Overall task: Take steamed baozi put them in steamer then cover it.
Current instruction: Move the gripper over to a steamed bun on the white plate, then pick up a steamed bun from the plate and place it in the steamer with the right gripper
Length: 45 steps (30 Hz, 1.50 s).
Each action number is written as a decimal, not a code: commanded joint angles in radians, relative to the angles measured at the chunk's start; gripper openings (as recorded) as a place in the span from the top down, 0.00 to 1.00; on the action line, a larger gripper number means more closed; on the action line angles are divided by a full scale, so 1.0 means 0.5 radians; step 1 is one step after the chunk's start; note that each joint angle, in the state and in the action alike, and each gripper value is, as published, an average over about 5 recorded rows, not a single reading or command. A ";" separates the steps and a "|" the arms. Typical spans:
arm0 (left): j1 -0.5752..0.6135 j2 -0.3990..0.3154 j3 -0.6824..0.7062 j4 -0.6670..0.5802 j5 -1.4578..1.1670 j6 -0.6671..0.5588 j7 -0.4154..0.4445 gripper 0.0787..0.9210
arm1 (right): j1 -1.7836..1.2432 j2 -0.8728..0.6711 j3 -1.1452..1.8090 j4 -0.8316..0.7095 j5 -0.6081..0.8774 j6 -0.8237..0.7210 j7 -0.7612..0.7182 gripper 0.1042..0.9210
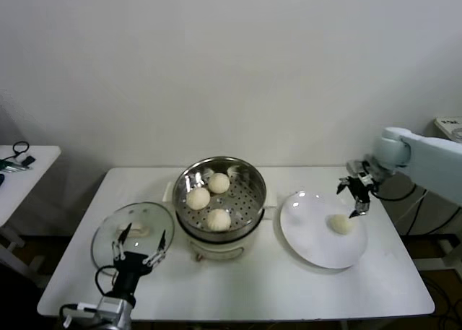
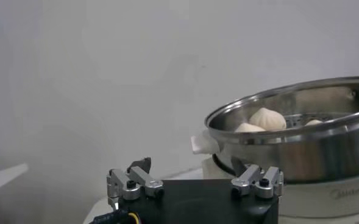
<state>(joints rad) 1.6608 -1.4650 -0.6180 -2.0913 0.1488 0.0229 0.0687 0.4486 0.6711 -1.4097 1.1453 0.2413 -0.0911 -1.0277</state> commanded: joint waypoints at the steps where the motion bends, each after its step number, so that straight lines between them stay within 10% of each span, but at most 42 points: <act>1: 0.013 -0.009 0.000 0.000 0.011 -0.002 0.001 0.12 | -0.519 0.011 0.457 -0.313 -0.166 -0.066 0.029 0.12; 29: 0.036 -0.027 -0.009 -0.023 0.017 0.001 -0.008 0.12 | -0.524 0.183 0.493 -0.396 -0.151 -0.090 0.028 0.29; 45: 0.044 0.001 0.015 -0.063 -0.002 0.025 -0.007 0.12 | 1.311 0.373 -0.796 0.405 1.093 -0.292 -0.080 0.30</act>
<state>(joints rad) 1.6828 -1.4669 -0.6128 -2.1194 0.1490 0.0302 0.0643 0.6479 0.7700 -1.5176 1.1537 0.4632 -0.1910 -1.0473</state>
